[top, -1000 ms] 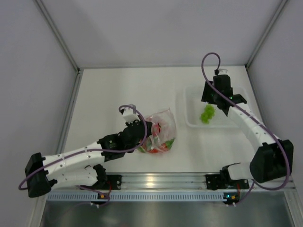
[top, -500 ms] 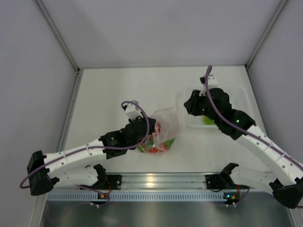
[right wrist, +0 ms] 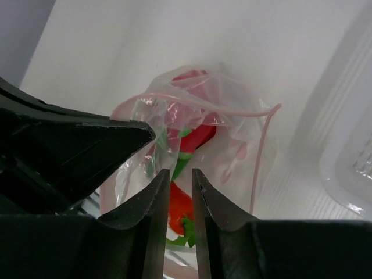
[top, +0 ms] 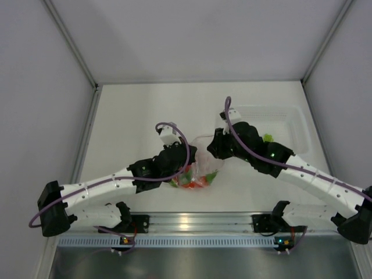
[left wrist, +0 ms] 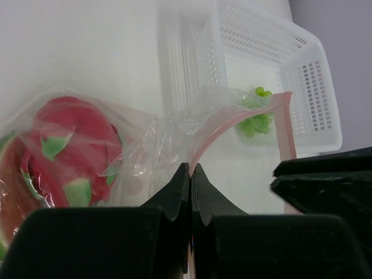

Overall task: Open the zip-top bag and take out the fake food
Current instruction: Pick up the fake fruit from the zipper food storage bag.

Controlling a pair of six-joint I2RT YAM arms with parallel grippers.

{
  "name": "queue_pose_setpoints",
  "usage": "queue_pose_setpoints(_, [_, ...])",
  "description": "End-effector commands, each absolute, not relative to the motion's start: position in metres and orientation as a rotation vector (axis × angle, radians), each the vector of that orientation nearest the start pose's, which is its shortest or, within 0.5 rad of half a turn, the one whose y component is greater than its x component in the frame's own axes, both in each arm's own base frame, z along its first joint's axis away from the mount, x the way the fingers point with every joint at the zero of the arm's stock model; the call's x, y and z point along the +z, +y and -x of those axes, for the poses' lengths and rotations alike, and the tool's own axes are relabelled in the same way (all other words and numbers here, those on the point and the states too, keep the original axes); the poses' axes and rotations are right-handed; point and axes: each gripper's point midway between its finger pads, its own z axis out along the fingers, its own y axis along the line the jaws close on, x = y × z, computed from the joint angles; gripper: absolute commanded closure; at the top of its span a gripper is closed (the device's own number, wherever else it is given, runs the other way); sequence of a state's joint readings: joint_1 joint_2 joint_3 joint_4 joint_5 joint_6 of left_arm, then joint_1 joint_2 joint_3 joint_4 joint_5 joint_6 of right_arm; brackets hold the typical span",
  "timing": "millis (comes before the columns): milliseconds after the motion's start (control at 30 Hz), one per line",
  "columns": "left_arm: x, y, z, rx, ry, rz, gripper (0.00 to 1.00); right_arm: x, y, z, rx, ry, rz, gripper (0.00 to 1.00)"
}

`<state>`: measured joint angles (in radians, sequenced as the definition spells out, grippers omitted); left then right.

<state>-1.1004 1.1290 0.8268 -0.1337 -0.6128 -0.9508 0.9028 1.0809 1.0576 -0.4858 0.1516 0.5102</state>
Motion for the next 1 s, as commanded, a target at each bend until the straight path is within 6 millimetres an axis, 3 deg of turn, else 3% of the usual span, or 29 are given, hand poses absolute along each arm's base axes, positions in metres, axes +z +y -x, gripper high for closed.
queue_pose_setpoints(0, [0.256,-0.301,-0.236,-0.865,1.889,0.310,1.00,0.241,0.280,-0.215,0.727,2.111,0.298,0.78])
queue_pose_setpoints(133, [0.266,-0.297,-0.235,-0.885,1.865,0.330,1.00,0.216,0.288,-0.213,0.706,2.144,0.273,0.78])
queue_pose_setpoints(400, [0.268,-0.293,-0.230,-0.923,1.859,0.348,1.00,0.194,0.300,-0.227,0.677,2.121,0.146,0.80])
queue_pose_setpoints(667, [0.281,-0.290,-0.226,-0.953,1.836,0.332,1.00,0.200,0.324,-0.233,0.738,2.076,0.034,0.81])
queue_pose_setpoints(967, [0.258,-0.297,-0.228,-0.920,1.881,0.328,1.00,0.229,0.331,-0.237,0.784,2.031,-0.022,0.82])
